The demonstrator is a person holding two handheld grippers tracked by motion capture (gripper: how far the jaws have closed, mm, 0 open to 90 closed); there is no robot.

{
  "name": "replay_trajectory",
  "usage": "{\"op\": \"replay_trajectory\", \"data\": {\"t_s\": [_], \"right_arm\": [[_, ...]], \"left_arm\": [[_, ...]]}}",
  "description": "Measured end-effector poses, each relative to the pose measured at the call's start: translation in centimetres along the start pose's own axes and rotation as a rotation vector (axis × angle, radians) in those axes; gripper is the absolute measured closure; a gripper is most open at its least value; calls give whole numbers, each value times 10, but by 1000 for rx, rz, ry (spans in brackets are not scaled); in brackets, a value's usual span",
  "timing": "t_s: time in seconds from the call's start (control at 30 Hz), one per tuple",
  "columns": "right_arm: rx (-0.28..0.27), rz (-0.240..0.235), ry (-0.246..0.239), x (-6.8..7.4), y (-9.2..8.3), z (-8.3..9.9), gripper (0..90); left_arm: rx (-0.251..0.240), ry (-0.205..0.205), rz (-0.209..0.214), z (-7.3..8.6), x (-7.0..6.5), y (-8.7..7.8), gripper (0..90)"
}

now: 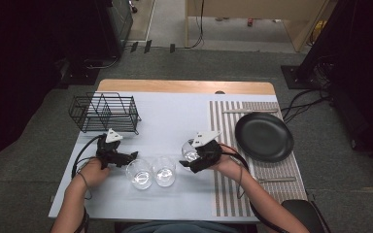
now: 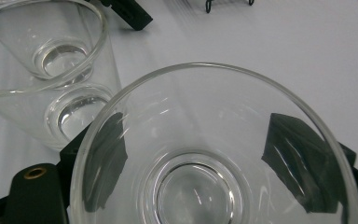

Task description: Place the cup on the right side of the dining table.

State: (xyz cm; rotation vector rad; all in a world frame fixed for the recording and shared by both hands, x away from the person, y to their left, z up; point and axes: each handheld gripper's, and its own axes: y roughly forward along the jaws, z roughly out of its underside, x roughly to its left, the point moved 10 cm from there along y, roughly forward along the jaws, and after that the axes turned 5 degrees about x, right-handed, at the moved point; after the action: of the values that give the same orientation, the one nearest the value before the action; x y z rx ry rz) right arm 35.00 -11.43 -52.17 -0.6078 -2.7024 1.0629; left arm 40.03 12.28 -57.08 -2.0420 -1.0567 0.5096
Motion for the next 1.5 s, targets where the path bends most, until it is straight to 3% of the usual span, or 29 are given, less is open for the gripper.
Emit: {"op": "replay_trajectory", "data": {"t_s": [0.4, 1.07, 1.5], "right_arm": [[28, 28, 30, -6, 3, 4, 193], [7, 51, 87, -17, 2, 0, 193], [-1, 69, 97, -24, 1, -1, 193]], "left_arm": [[0, -2, 1, 0, 0, 0, 0], [0, 0, -1, 0, 0, 0, 0], [0, -1, -1, 0, 0, 0, 0]]}}
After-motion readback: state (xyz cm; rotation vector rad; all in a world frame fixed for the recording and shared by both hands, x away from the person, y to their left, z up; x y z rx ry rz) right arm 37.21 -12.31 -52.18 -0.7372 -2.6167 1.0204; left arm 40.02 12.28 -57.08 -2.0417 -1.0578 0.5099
